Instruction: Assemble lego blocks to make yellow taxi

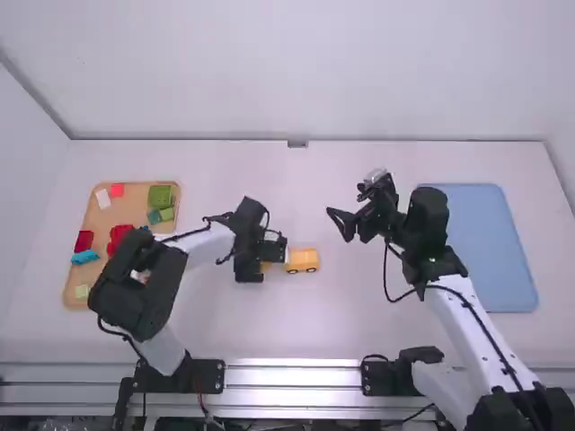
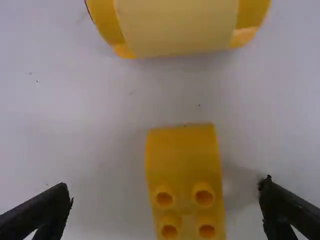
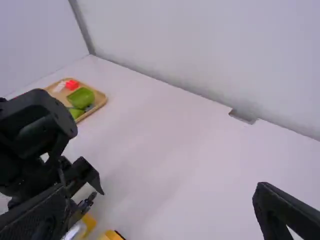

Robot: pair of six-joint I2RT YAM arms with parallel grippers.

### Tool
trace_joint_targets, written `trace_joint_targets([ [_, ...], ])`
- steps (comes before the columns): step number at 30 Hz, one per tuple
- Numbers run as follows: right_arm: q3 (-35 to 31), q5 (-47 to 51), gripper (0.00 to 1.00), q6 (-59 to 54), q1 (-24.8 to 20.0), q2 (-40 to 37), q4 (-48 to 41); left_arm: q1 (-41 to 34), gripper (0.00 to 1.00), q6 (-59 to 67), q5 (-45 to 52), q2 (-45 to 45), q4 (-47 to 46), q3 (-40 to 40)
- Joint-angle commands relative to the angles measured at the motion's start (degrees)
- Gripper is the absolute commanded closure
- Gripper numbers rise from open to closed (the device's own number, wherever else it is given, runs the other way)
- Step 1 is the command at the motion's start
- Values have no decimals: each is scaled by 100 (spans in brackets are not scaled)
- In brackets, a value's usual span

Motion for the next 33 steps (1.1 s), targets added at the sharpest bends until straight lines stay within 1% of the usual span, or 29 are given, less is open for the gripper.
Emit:
trace_joint_targets([
  [1,-52,-160,2,39,-57,24,-11,494,1,348,1248,4,-131,-61],
  [3,-55,-181,2,39,-85,22,-11,1034,1,599,2400,4,-168,-153],
  [4,-55,-177,2,37,-85,22,-7,1215,1,791,2791,4,-166,-201],
  [5,-55,-166,2,35,-85,20,9,1558,1,1235,3477,4,-120,-339],
  [6,-55,-157,2,35,-85,20,11,1598,1,1292,3552,4,-105,-358],
  [7,-55,-131,2,37,-85,20,13,1775,0,1517,3884,4,4,-468],
  [8,-52,-131,2,26,-83,22,13,1974,1,1672,4256,4,238,-640],
  [10,-52,-138,2,-24,-85,22,9,2201,1,1635,4680,4,662,-907],
  [12,-55,-136,2,-22,-83,22,28,2492,1,966,5287,-11,1392,-1180],
  [14,-52,-138,2,-26,-85,22,46,2636,1,487,5668,-55,1729,-1200],
  [15,-52,-138,2,-26,-83,20,90,2811,1,-31,6113,-168,2074,-1161],
  [17,-52,-205,2,-131,-85,15,140,2986,1,-509,6500,-343,2149,-966],
  [19,-55,-448,2,-409,-85,15,98,3005,1,-601,6535,-385,2061,-850],
  [21,-55,-896,2,-1257,-83,22,-269,2924,1,-529,6437,-382,1867,-776],
  [23,-101,-1543,2,-2903,-83,76,-1003,2826,1,-393,6192,-382,1655,-804],
  [25,-190,-1991,2,-4030,-85,243,-1397,2776,1,-267,5954,-385,1530,-857],
  [27,-269,-2260,2,-4671,-94,461,-1488,2798,1,-260,5862,-385,1425,-883],
  [28,-278,-2406,2,-4841,-107,579,-1460,2833,1,-302,5875,-385,1357,-883],
  [30,-227,-2850,2,-4894,-205,975,-1069,2905,1,-708,5917,-385,1187,-883],
  [31,-227,-2850,2,-4894,-205,975,-1069,2905,1,-708,5917,-385,1187,-883],
  [32,-138,-3003,2,-4918,-232,1320,-828,2896,1,-1005,5851,-385,1191,-883],
  [33,-87,-3060,2,-4935,-232,1499,-732,2876,1,-1117,5836,-385,1193,-883],
])
